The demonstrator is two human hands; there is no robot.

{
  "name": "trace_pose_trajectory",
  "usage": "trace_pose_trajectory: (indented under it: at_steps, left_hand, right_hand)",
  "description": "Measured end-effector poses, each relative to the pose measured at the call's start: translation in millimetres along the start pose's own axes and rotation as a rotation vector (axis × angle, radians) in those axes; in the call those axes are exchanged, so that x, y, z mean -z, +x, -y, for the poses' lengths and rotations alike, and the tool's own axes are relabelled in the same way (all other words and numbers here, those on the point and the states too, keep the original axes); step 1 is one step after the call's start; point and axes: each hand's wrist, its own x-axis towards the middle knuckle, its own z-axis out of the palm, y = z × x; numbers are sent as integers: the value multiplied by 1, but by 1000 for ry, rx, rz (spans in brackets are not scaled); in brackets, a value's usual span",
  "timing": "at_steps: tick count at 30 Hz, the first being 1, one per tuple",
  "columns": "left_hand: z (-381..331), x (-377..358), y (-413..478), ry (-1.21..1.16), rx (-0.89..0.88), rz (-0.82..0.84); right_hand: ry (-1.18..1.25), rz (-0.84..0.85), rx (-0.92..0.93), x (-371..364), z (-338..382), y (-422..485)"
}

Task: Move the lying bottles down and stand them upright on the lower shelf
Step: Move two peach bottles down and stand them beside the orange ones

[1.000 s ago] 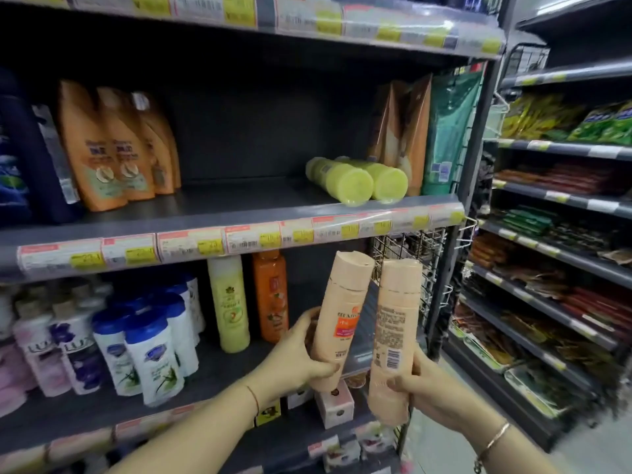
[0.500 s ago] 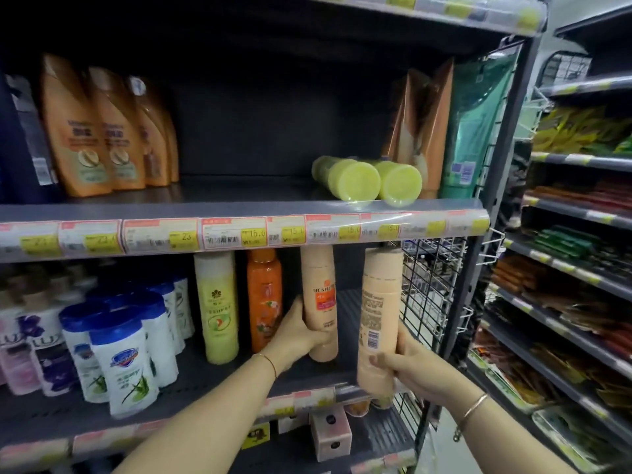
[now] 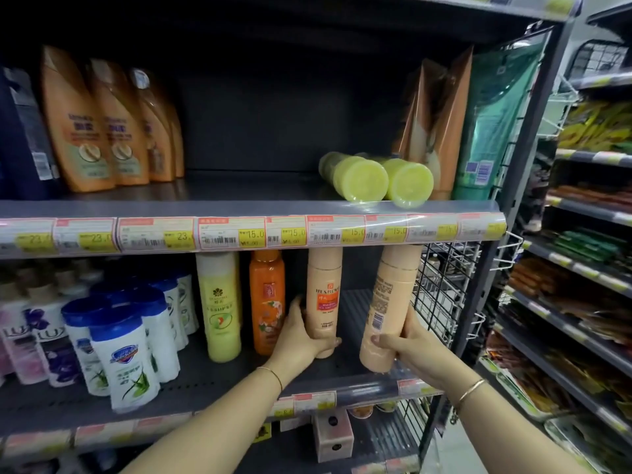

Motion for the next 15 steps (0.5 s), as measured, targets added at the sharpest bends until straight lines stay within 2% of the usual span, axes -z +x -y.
trace_pose_trajectory:
  at_steps: [2, 15]
  left_hand:
    - [2, -4, -4, 58, 17, -93]
    - [3, -24, 30, 38, 62, -278]
  right_hand:
    - [-2, -14, 2, -2, 0, 2]
    - [-106, -103, 6, -3, 1, 17]
